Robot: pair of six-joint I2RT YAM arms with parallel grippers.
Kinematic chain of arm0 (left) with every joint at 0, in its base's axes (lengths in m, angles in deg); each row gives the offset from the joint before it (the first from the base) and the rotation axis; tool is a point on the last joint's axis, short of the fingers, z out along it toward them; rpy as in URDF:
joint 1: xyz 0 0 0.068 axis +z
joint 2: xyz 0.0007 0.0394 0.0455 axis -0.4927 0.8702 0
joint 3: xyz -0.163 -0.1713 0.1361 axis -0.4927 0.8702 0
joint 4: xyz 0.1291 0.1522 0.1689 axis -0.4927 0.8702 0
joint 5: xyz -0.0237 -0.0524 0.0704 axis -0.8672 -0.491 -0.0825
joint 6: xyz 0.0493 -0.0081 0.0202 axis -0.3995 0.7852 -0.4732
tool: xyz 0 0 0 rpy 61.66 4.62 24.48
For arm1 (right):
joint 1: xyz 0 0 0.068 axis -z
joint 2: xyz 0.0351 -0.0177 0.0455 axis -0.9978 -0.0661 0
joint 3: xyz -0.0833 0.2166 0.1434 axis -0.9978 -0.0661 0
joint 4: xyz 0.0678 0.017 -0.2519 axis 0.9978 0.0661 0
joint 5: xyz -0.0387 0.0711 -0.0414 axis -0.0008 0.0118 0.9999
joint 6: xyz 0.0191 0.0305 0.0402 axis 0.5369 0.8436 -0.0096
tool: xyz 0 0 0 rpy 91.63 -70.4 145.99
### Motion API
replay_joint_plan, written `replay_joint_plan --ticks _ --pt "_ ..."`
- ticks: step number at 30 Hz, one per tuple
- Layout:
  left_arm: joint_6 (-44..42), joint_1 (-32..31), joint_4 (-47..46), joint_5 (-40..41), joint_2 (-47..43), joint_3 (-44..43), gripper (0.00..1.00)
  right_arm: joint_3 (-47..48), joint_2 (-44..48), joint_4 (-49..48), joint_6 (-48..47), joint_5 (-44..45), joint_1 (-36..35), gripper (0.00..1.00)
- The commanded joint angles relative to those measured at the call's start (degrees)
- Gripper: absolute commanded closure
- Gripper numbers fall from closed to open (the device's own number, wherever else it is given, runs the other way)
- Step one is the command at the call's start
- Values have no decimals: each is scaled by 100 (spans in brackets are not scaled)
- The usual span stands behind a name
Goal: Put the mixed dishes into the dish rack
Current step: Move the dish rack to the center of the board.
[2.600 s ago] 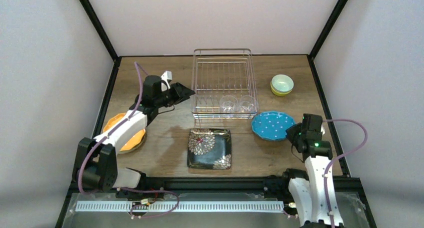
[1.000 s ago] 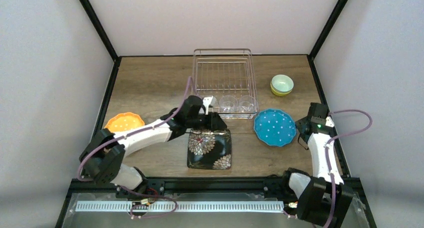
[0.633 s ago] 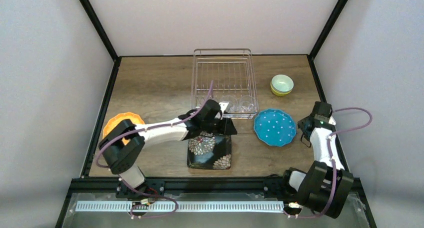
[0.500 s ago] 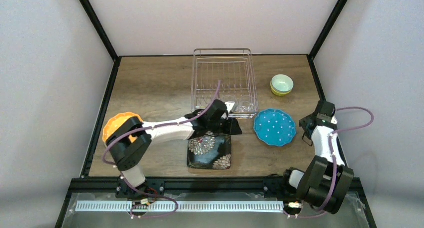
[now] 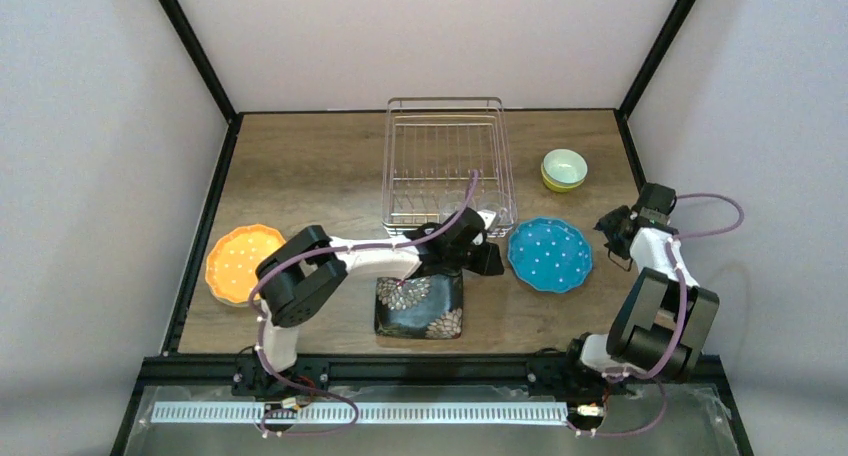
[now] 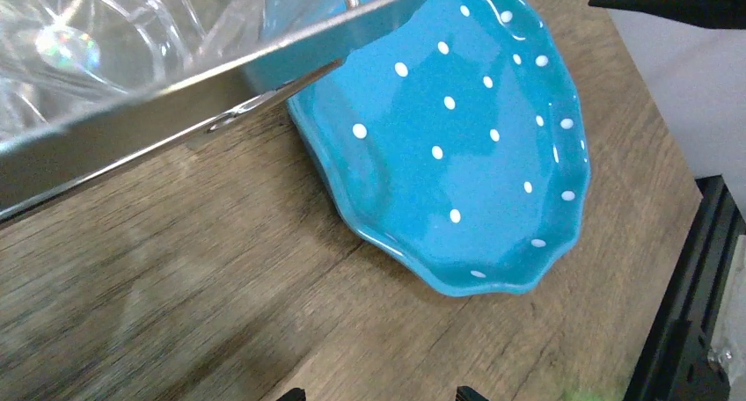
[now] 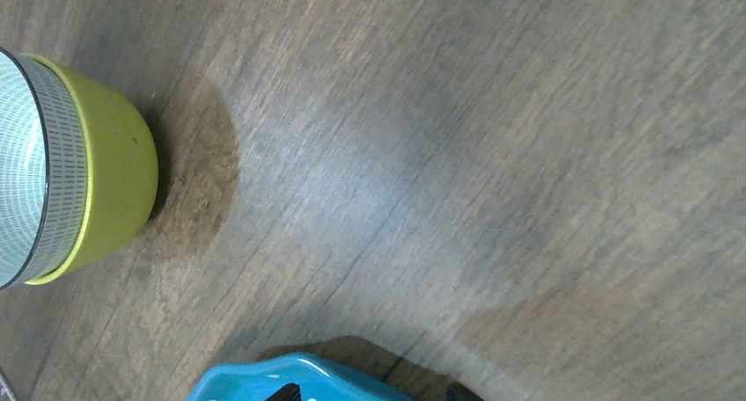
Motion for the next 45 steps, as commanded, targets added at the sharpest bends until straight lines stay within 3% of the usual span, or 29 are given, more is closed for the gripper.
replay_joint_plan --ticks 1,15,30,45 --pt "76 -55 -249 135 320 -199 0 190 -262 -271 -15 -199 32 4" --pt "1236 -53 -1089 529 778 -185 0 404 -483 -458 -108 -690 30 6" --pt "1829 -50 -1504 312 1264 -402 0 152 -786 -431 -211 -856 30 8" --pt "1774 -238 -843 269 1384 -454 0 9 -947 -515 -198 -941 30 9"
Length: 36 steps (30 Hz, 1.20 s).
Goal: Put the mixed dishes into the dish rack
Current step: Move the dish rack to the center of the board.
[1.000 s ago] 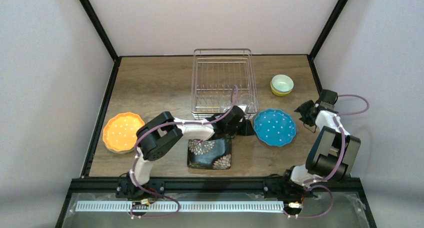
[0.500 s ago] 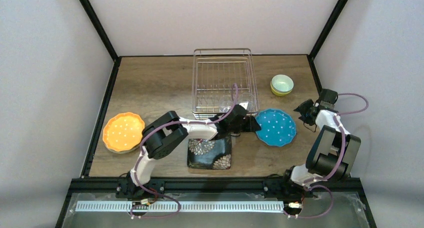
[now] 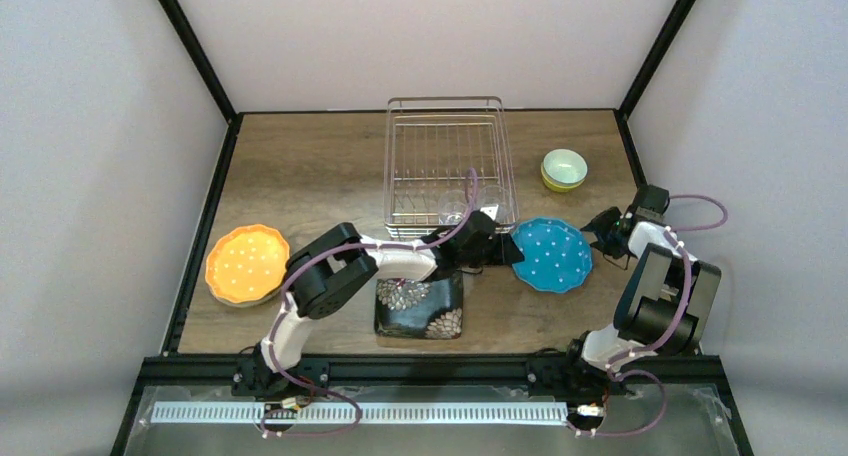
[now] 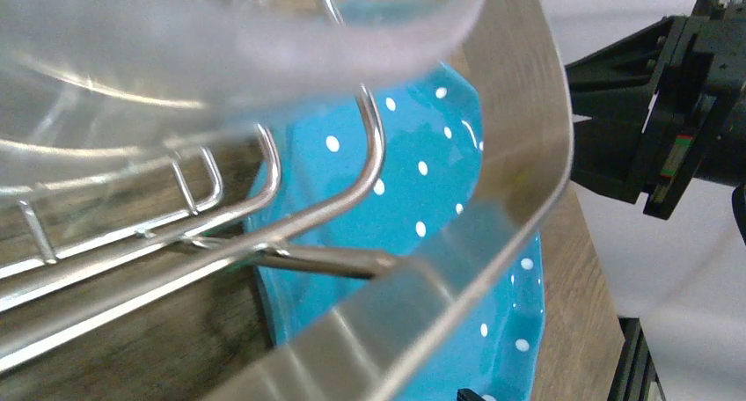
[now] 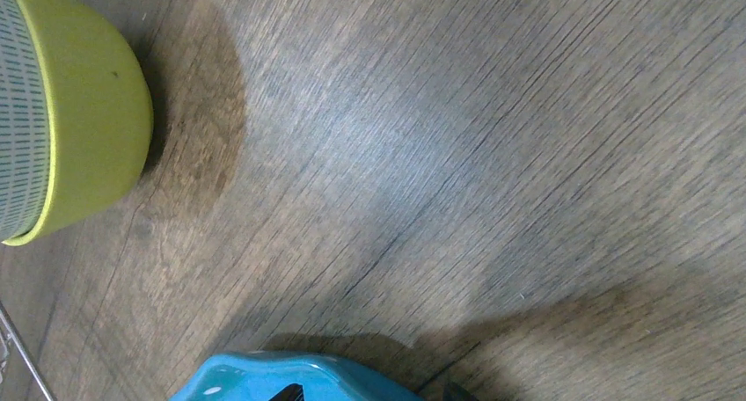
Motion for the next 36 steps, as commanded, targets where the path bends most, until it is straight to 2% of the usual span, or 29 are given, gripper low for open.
replay_joint_plan --ticks 1,8,20,36 --pt "40 -218 874 -71 335 -101 0 -66 -76 -68 -39 3 33 8" --pt "-5 -537 1297 155 348 -200 0 -77 74 -69 -55 78 26 8" --pt "237 -679 1568 591 341 -152 0 -233 116 -142 -72 -53 23 9" --pt "-442 -673 2432 1841 -278 -779 0 522 456 89 -352 28 -548 11"
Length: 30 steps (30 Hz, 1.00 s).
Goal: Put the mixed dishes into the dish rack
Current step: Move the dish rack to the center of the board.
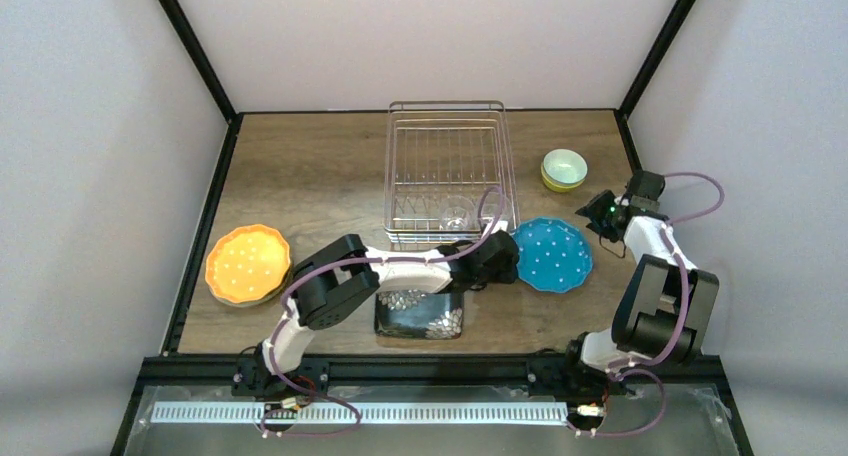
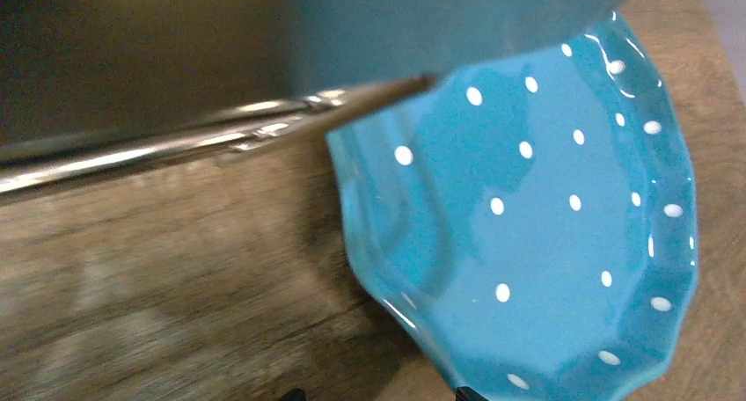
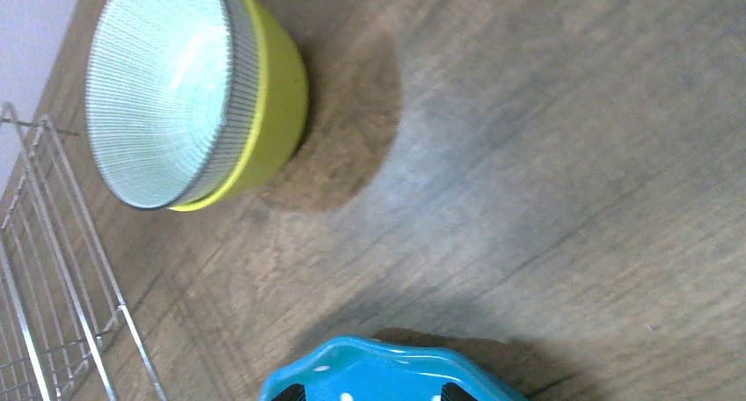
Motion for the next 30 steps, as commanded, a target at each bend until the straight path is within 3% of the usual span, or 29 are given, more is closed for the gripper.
replay_joint_plan --ticks 1,19,26,30 --pt "-179 -3 496 392 -303 -164 0 273 160 139 -156 105 -174 11" --pt "-70 -117 672 374 -1019 73 0 297 724 748 -545 552 -1671 12" --pt "-115 -229 761 300 -1514 402 0 50 1167 1086 -674 632 -2035 21" --pt "-294 -307 876 366 -1913 597 0 -22 1309 1319 -809 797 -2648 33"
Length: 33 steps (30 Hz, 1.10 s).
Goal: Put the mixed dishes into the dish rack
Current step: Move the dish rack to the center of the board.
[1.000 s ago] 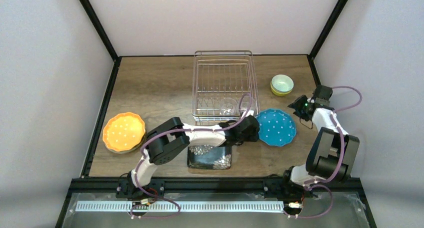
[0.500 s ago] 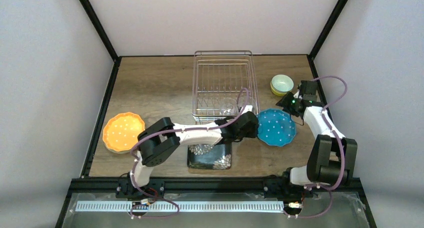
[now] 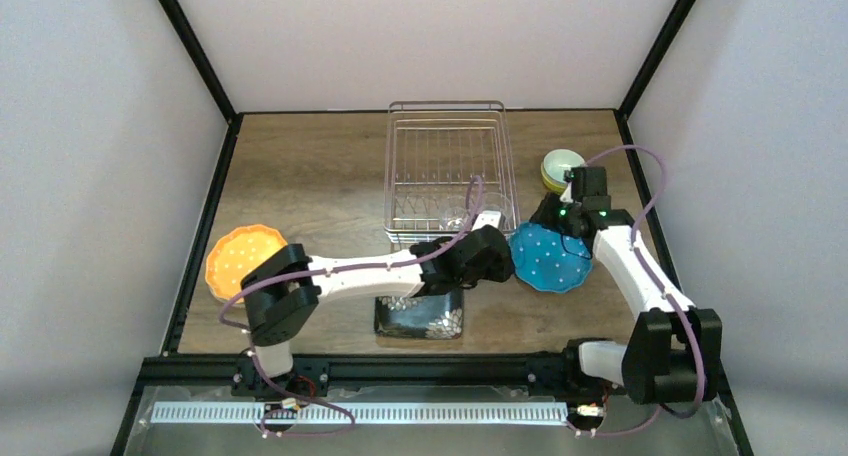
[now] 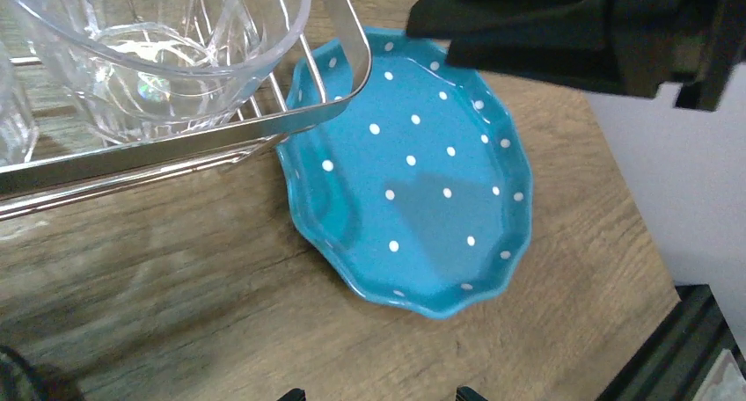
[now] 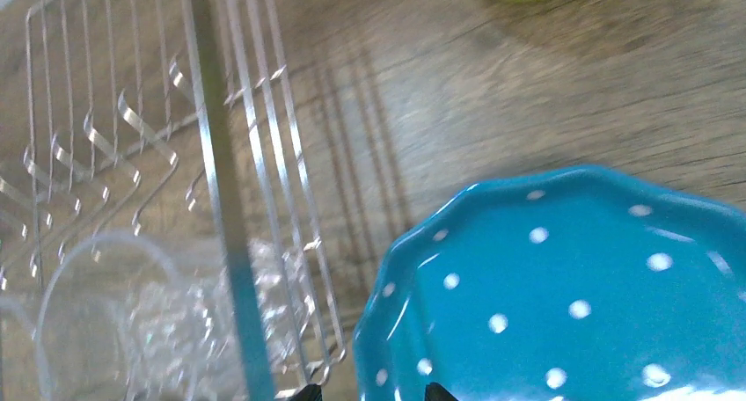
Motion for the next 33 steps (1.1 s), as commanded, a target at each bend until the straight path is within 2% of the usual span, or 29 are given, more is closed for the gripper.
replay_joint_plan --ticks 1,7,9,15,21,33 --pt "-251 -85 227 67 -485 237 0 -130 159 423 -243 310 -612 34" --pt "-627 -123 594 180 -830 245 0 -95 92 712 -134 779 -1533 44" --pt "-708 -133 675 209 -927 275 0 -128 96 724 -68 844 -1702 45" --pt "-785 -160 725 241 -1110 425 0 -160 -64 711 10 854 -2073 59" --pt "-866 -160 753 247 -1099 427 0 55 -575 505 99 953 -2520 60" --pt "-955 -165 728 232 -1001 517 0 666 -1424 278 -28 1088 -2566 60"
